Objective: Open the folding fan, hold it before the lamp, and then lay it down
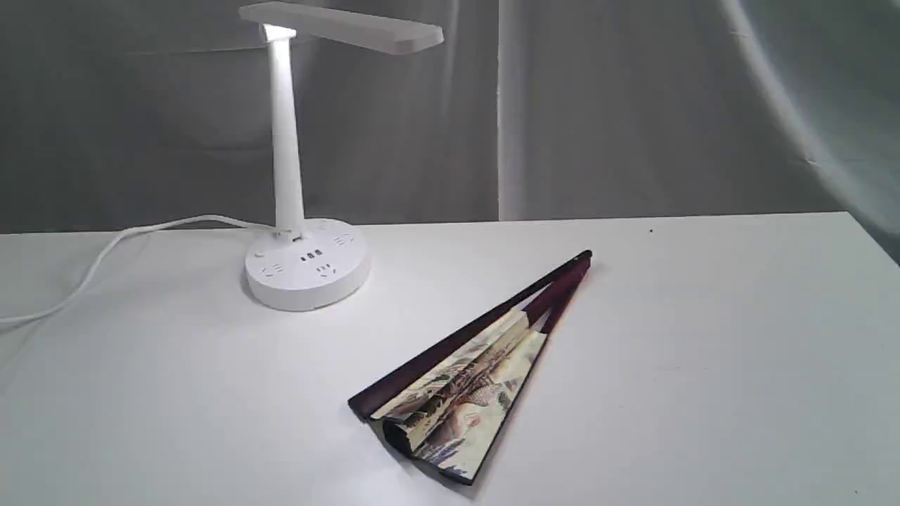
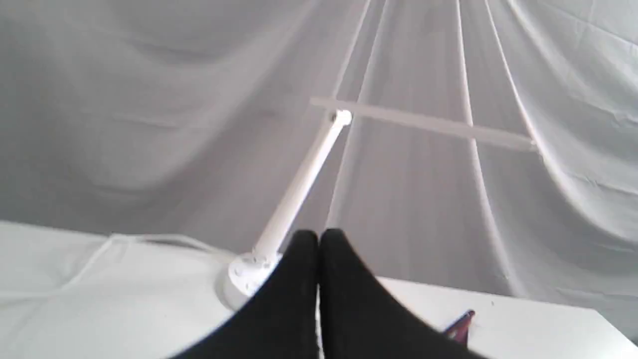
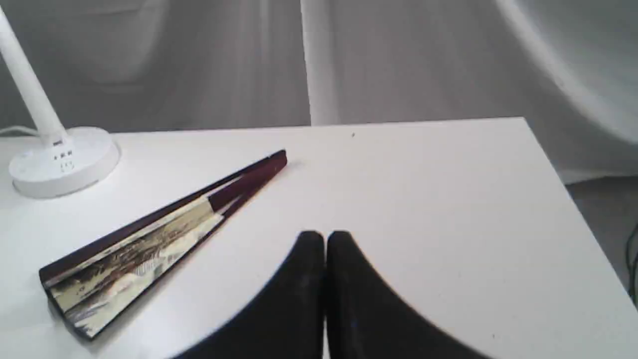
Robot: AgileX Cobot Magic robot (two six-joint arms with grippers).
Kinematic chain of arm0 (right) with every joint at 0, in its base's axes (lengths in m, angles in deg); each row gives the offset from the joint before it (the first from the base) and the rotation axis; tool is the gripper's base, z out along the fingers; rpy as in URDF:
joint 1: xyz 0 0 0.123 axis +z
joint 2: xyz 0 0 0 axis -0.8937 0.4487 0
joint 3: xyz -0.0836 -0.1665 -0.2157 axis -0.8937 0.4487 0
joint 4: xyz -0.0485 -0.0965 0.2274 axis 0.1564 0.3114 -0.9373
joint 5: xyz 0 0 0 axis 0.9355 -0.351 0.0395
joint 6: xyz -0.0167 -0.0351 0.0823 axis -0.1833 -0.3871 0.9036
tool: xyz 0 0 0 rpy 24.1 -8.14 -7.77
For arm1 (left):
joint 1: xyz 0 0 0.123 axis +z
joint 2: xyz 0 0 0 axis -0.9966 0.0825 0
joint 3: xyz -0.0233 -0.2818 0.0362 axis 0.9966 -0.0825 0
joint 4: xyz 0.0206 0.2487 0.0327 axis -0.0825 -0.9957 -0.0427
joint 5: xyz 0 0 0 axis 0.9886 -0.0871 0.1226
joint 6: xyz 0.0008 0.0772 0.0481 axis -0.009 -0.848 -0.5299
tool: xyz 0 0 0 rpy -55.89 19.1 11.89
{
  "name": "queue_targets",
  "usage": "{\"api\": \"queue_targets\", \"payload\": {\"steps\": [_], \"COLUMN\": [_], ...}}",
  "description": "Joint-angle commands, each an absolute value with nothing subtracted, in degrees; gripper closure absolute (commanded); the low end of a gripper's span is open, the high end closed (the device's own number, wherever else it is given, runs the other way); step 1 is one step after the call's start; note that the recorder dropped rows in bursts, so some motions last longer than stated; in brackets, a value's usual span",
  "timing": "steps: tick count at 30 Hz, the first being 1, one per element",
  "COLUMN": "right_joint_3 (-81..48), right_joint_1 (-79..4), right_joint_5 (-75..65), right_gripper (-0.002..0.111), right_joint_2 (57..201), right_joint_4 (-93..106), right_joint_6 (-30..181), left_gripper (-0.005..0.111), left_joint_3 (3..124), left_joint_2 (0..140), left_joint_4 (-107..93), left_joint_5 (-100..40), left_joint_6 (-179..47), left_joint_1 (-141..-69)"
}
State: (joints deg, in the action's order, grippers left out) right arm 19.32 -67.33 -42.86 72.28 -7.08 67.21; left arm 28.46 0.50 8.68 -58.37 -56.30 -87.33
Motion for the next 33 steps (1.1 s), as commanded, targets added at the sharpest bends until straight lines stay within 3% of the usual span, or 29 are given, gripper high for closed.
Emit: {"api": "queue_targets", "payload": {"steps": [1, 12, 20, 33], "right_joint_3": [19.0, 19.0, 19.0, 19.0], "right_joint_1": [-67.0, -66.0, -66.0, -66.0], "right_joint_5": [-43.7, -35.7, -36.8, -33.0], "right_gripper": [0.108, 0.108, 0.108, 0.108], "right_joint_2": [74.1, 74.8, 82.0, 102.3], "right_joint_4": [-7.4, -12.4, -12.2, -11.9], "right_joint_6": [67.5, 67.5, 67.5, 62.5], "left_gripper": [0.107, 0.107, 0.105, 0.089], "left_joint_3": [28.7, 32.8, 36.0, 36.0], "left_joint_2": [0.5, 14.6, 26.1, 44.7], "left_joint_4": [6.8, -0.9, -3.8, -3.5], "left_joint_5": [-64.8, -73.5, -69.8, -64.1], "left_joint_6": [-51.6, -47.4, -47.5, -48.8], "left_joint_1": [-87.2, -87.2, -87.2, -87.2]}}
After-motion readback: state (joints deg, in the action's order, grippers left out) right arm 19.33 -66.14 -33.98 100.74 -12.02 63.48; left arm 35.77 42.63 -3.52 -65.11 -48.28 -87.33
